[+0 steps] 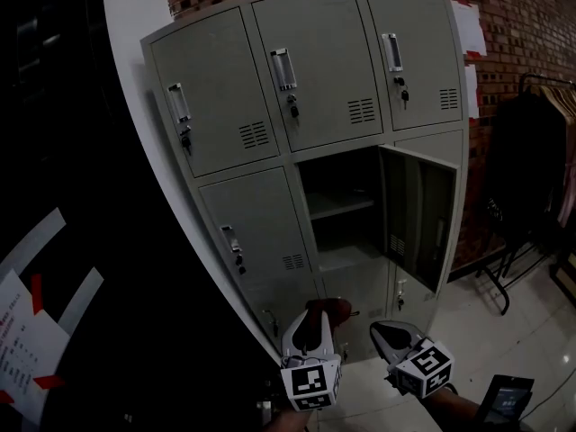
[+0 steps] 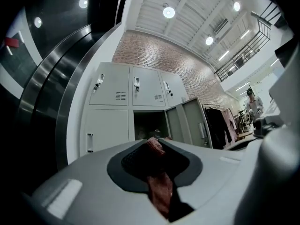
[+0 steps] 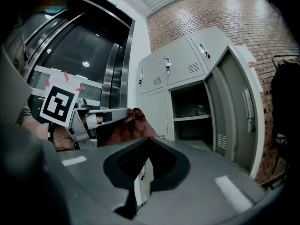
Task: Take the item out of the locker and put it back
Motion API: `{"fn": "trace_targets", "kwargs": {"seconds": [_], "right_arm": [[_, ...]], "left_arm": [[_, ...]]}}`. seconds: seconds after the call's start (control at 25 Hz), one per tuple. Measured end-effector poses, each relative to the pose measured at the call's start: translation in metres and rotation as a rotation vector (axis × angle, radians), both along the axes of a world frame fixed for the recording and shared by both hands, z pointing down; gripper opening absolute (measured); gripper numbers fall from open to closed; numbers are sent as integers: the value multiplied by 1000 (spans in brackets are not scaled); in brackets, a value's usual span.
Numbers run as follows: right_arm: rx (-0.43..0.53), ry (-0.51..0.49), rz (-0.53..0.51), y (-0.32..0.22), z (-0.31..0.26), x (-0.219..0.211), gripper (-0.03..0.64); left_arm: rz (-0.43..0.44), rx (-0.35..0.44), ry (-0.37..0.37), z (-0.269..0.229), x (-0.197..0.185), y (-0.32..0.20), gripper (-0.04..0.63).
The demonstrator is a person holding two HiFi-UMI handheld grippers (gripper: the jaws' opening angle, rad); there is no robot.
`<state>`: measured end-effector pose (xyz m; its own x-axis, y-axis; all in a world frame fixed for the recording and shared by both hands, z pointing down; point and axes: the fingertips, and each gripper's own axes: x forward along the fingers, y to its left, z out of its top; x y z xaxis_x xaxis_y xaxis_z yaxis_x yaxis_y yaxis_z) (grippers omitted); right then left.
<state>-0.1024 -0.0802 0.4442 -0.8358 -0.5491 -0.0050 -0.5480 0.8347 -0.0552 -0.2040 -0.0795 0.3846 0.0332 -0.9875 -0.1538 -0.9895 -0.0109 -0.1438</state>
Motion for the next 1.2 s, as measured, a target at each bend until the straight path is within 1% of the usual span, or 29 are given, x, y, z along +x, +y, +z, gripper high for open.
{"fn": "trace_targets", "kwargs": {"seconds": [0.2, 0.44, 0.88, 1.2], "right_arm": [[4, 2, -17, 4, -5, 11, -9], [-7, 9, -36, 3, 0, 24, -9], [3, 14, -44, 2, -2, 34, -8], [2, 8, -24, -5, -2, 41, -8]], "left_arm": [[-23, -56, 22, 24, 9, 19, 64], [-53, -92, 31, 40, 18, 28, 64], [-51, -97, 16, 41, 29, 25, 61], [-40, -85, 31, 40, 33, 17, 64]]}}
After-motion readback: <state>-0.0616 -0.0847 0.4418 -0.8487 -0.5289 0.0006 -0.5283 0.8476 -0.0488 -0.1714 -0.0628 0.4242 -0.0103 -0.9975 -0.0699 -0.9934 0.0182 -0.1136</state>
